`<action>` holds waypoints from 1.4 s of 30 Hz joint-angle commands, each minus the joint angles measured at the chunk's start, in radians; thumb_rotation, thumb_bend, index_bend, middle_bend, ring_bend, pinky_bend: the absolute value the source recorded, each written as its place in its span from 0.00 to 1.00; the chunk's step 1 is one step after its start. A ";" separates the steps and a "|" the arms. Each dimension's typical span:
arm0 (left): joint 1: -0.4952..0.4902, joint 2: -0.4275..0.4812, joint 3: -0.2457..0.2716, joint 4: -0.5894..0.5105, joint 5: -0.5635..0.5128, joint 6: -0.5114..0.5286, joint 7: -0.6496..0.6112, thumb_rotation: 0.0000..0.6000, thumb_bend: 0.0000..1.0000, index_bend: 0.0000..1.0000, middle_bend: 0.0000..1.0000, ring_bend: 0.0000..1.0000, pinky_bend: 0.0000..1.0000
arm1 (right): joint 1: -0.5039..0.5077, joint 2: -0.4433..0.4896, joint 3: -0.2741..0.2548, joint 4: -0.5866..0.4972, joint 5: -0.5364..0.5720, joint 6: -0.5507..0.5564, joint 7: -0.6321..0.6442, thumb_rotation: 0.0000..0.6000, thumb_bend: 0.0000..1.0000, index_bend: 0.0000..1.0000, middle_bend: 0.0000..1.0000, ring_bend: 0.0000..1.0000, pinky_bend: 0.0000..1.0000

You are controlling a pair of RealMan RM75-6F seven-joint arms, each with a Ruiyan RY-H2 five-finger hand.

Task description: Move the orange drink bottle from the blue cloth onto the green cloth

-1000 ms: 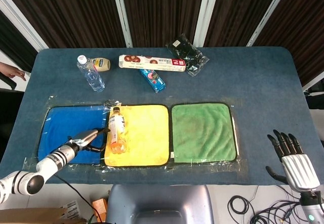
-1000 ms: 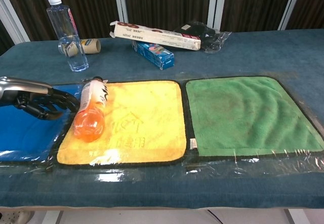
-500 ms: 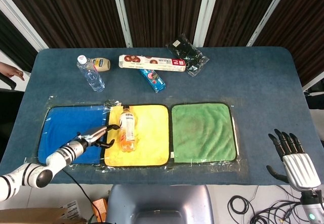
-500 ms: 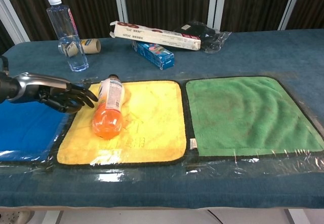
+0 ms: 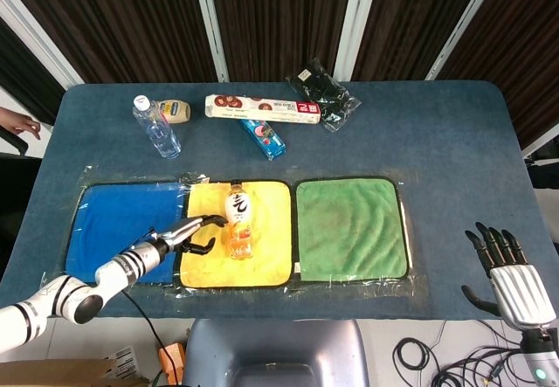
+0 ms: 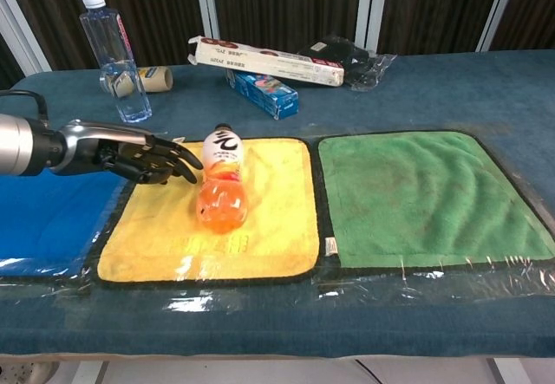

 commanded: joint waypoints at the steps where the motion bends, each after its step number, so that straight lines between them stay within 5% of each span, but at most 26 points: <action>1: 0.007 -0.023 -0.011 0.004 0.065 0.015 -0.063 0.67 0.59 0.19 0.19 0.07 0.12 | -0.001 0.001 0.000 0.000 -0.001 0.001 0.003 1.00 0.17 0.00 0.00 0.00 0.00; 13: -0.043 -0.099 0.042 0.056 0.241 0.134 -0.361 0.68 0.60 0.19 0.19 0.07 0.11 | -0.006 0.007 -0.003 0.004 -0.010 0.013 0.022 1.00 0.18 0.00 0.00 0.00 0.00; 23: -0.140 -0.160 0.169 0.207 0.386 0.288 -0.787 0.75 0.60 0.19 0.18 0.07 0.11 | -0.009 0.017 -0.002 0.011 -0.007 0.020 0.052 1.00 0.18 0.00 0.00 0.00 0.00; 33: -0.227 -0.256 0.278 0.388 0.433 0.394 -1.070 0.78 0.60 0.19 0.18 0.07 0.11 | -0.009 0.023 0.000 0.013 -0.002 0.018 0.066 1.00 0.18 0.00 0.00 0.00 0.00; 42: -0.272 -0.301 0.311 0.460 0.427 0.432 -1.226 0.78 0.59 0.19 0.18 0.07 0.11 | -0.007 0.028 0.002 0.015 0.007 0.009 0.080 1.00 0.17 0.00 0.00 0.00 0.00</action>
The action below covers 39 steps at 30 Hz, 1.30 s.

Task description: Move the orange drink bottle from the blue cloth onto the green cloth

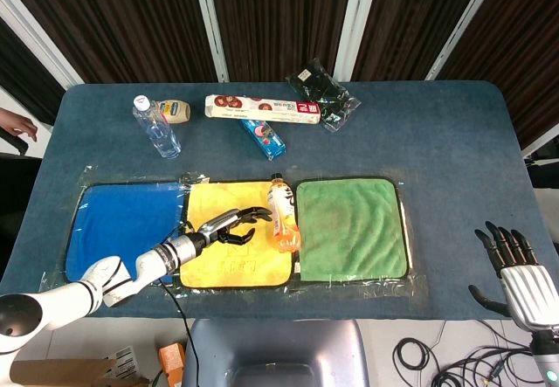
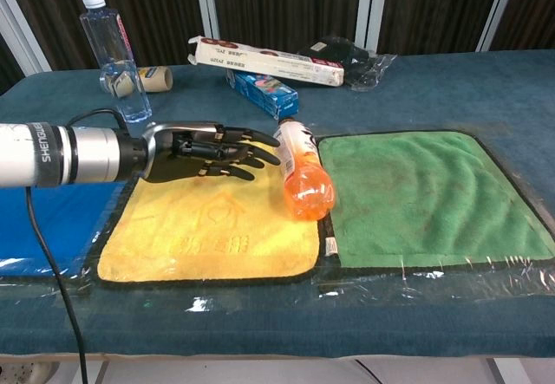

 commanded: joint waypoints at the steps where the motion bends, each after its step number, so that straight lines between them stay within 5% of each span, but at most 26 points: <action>1: -0.032 -0.031 0.020 0.059 -0.005 0.029 -0.108 0.78 0.59 0.19 0.18 0.07 0.11 | 0.001 0.004 0.001 0.001 0.004 -0.002 0.009 1.00 0.17 0.00 0.00 0.00 0.00; 20: -0.102 -0.120 0.065 0.195 -0.061 0.020 -0.213 0.83 0.59 0.19 0.12 0.04 0.11 | 0.004 0.013 0.005 0.003 0.012 -0.011 0.034 1.00 0.18 0.00 0.00 0.00 0.00; 39: -0.172 -0.142 0.085 0.189 -0.062 0.022 -0.242 0.84 0.59 0.19 0.12 0.04 0.11 | 0.006 0.020 0.005 0.005 0.015 -0.014 0.054 1.00 0.17 0.00 0.00 0.00 0.00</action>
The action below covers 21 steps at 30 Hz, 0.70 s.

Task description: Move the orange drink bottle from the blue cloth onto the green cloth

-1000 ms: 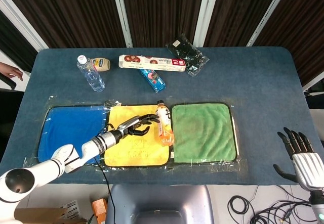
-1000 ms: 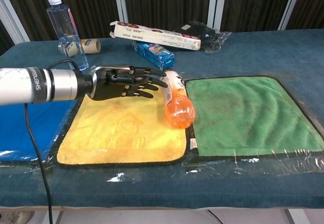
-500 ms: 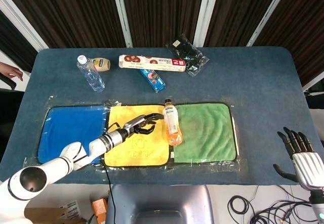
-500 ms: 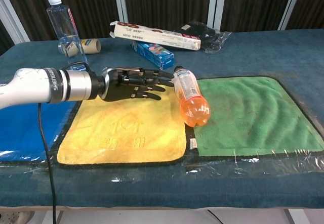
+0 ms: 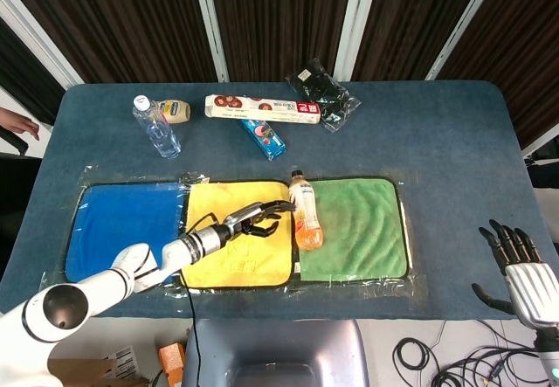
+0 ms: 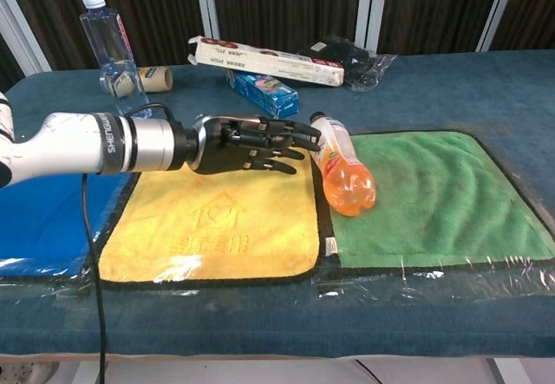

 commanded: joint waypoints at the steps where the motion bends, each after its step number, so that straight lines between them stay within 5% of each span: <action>1: -0.014 -0.013 -0.001 0.012 -0.006 -0.018 -0.004 0.84 0.59 0.19 0.12 0.04 0.11 | -0.001 0.002 0.001 0.001 0.001 0.002 0.005 1.00 0.18 0.00 0.00 0.00 0.00; 21: -0.079 -0.085 0.002 0.057 -0.002 -0.011 -0.072 0.84 0.59 0.19 0.12 0.04 0.11 | -0.018 0.021 -0.002 0.021 -0.012 0.038 0.080 1.00 0.17 0.00 0.00 0.00 0.00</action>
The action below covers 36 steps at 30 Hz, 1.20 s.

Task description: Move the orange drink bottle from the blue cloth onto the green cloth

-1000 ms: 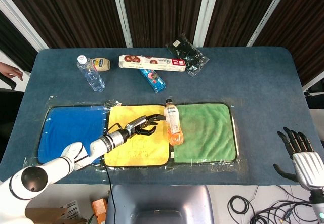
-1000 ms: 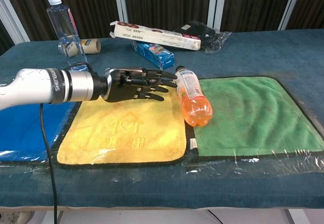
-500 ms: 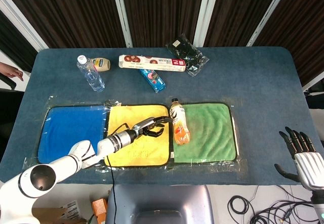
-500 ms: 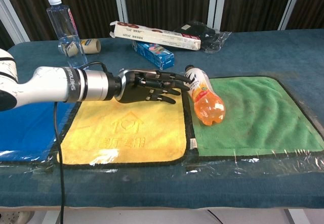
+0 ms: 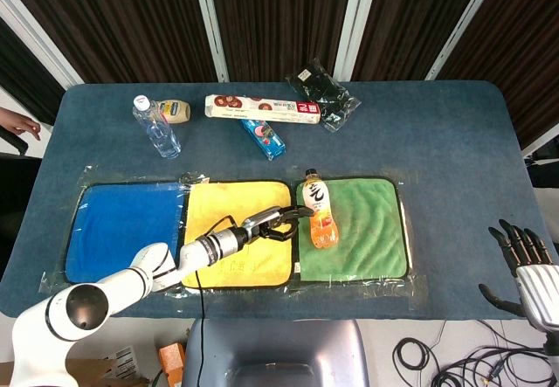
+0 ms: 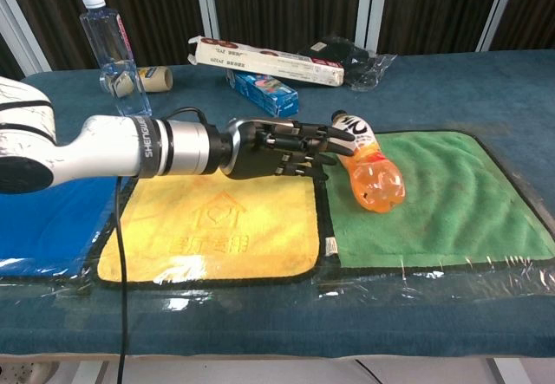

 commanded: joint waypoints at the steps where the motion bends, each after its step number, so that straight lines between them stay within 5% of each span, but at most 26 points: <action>1: -0.013 -0.018 0.002 0.016 0.003 -0.006 -0.008 0.84 0.59 0.19 0.12 0.04 0.11 | -0.003 0.004 -0.001 0.006 -0.003 0.007 0.015 1.00 0.17 0.00 0.00 0.00 0.00; 11: -0.026 -0.035 0.007 0.032 0.005 0.019 -0.014 0.84 0.59 0.19 0.12 0.04 0.11 | -0.007 0.010 -0.002 0.017 -0.008 0.015 0.039 1.00 0.18 0.00 0.00 0.00 0.00; 16: -0.009 -0.002 0.018 0.015 0.005 0.033 0.115 0.85 0.57 0.19 0.12 0.04 0.11 | -0.011 0.008 -0.001 0.017 -0.009 0.022 0.036 1.00 0.18 0.00 0.00 0.00 0.00; 21: 0.093 0.111 0.000 -0.077 -0.049 0.104 0.561 0.85 0.54 0.08 0.08 0.03 0.11 | -0.013 0.004 -0.002 0.016 -0.014 0.026 0.025 1.00 0.18 0.00 0.00 0.00 0.00; 25: 0.240 0.306 -0.015 -0.318 -0.124 0.252 0.974 0.91 0.45 0.02 0.06 0.02 0.11 | -0.011 -0.003 -0.003 0.011 -0.018 0.021 0.002 1.00 0.18 0.00 0.00 0.00 0.00; 31: 0.502 0.619 0.078 -0.658 -0.194 0.498 1.490 1.00 0.35 0.00 0.02 0.00 0.11 | 0.001 -0.021 0.002 -0.010 -0.006 -0.008 -0.070 1.00 0.18 0.00 0.00 0.00 0.00; 34: 0.686 0.670 0.101 -0.708 -0.304 0.676 1.751 1.00 0.34 0.00 0.00 0.00 0.11 | 0.007 -0.035 0.007 -0.022 0.002 -0.019 -0.108 1.00 0.17 0.00 0.00 0.00 0.00; 36: 0.794 0.653 0.093 -0.715 -0.376 0.782 1.820 1.00 0.31 0.00 0.00 0.00 0.10 | 0.009 -0.042 0.007 -0.026 0.004 -0.025 -0.128 1.00 0.17 0.00 0.00 0.00 0.00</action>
